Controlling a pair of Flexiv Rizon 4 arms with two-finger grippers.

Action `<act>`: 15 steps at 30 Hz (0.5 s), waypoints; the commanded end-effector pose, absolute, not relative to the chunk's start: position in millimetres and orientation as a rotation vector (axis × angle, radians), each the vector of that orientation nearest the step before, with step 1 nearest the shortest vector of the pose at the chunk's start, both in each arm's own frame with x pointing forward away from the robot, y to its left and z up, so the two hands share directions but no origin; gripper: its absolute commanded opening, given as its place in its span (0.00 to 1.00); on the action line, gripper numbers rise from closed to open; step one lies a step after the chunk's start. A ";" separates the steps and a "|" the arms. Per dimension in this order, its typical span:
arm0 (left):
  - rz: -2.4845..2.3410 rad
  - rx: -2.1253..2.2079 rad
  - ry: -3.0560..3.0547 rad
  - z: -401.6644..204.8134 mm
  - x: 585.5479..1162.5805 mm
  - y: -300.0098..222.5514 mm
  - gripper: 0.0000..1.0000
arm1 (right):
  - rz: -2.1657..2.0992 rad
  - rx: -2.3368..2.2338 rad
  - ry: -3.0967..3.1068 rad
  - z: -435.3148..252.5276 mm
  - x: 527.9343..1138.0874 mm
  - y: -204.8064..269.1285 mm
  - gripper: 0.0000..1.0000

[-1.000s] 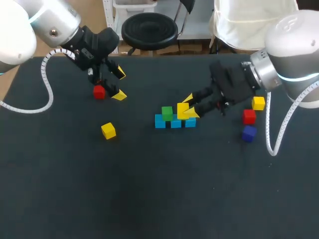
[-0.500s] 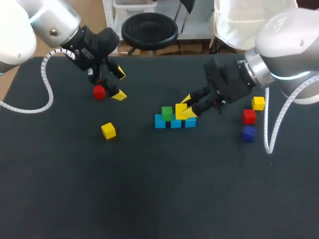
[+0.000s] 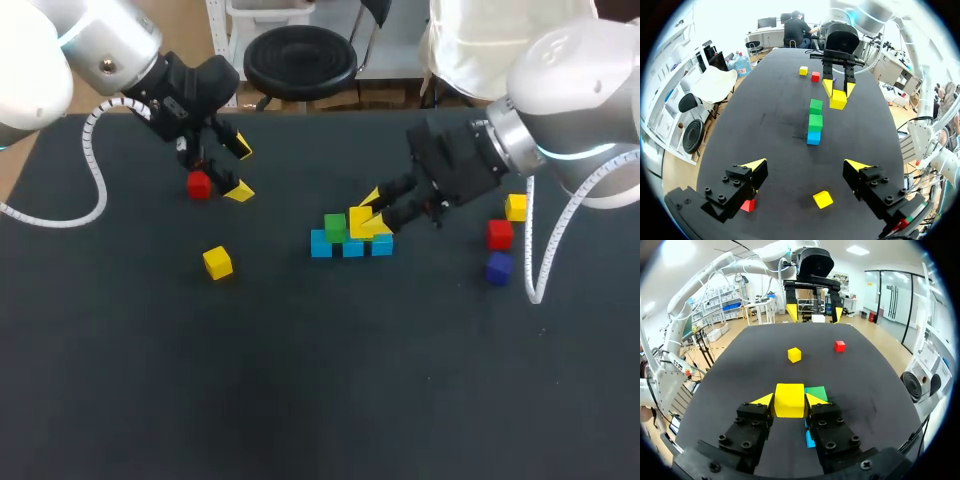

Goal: Place the blue cubes, place green cubes on the blue cubes, place the yellow cubes on the green cubes, then place the red cubes on the yellow cubes, and place purple cube on the red cubes.

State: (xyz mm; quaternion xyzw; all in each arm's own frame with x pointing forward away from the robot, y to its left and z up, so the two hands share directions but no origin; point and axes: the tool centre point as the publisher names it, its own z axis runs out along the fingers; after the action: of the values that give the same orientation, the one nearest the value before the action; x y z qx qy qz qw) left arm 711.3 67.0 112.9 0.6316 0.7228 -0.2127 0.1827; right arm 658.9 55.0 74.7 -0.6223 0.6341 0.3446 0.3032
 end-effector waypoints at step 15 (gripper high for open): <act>-0.601 1.783 2.037 112.8 710.9 67.6 1.00 | 0.955 -1.692 1.597 73.4 674.8 55.2 0.00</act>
State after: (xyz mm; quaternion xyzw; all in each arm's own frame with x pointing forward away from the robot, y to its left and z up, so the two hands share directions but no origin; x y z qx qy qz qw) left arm 711.3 67.0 112.9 0.6316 0.7228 -0.2127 0.1827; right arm 669.0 53.4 73.9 -0.6383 0.6059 0.3579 0.3119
